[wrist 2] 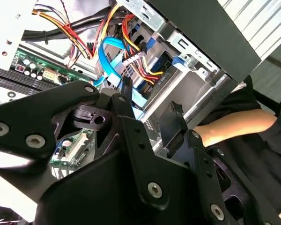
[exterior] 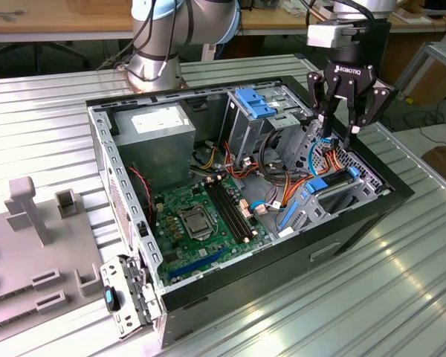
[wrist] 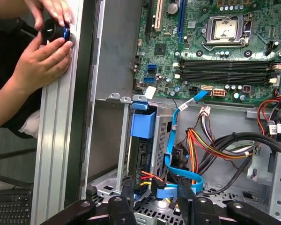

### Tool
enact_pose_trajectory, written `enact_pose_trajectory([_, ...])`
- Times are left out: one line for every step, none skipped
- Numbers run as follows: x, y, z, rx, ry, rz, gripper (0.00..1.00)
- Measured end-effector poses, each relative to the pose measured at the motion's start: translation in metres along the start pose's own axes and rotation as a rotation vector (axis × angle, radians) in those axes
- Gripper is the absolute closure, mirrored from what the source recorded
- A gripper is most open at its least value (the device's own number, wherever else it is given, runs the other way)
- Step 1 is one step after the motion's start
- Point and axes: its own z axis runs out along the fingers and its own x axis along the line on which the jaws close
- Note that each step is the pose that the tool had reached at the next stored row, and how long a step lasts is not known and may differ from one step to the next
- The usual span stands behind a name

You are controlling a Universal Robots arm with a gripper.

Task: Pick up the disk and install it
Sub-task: 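Insert the second disk wire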

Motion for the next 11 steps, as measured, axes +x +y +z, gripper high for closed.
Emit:
enact_pose_trajectory([0.0000, 0.0000, 0.0000, -0.0001, 0.0003, 0.000, 0.50])
enact_pose_trajectory([-0.0013, -0.0003, -0.0005, -0.0052, 0.0032, -0.002, 0.50])
enact_pose_trajectory([-0.0023, -0.0004, -0.0008, -0.0224, 0.0031, -0.006, 0.50])
enact_pose_trajectory([-0.0028, -0.0004, -0.0011, -0.0471, 0.0019, -0.008, 0.50])
enact_pose_trajectory([-0.0036, -0.0011, -0.0010, -0.0582, 0.0013, -0.008, 0.50])
enact_pose_trajectory([-0.0048, -0.0034, -0.0012, -0.0624, 0.0024, -0.005, 0.50])
enact_pose_trajectory([-0.0061, -0.0056, -0.0017, -0.0642, 0.0037, -0.002, 0.50])
enact_pose_trajectory([-0.0063, -0.0073, -0.0018, -0.0670, 0.0040, 0.005, 0.50])
enact_pose_trajectory([-0.0065, -0.0082, -0.0018, -0.0697, 0.0038, 0.011, 0.50])
enact_pose_trajectory([-0.0067, -0.0106, -0.0019, -0.0744, 0.0048, 0.021, 0.50])
enact_pose_trajectory([-0.0071, -0.0117, -0.0022, -0.0765, 0.0062, 0.026, 0.50])
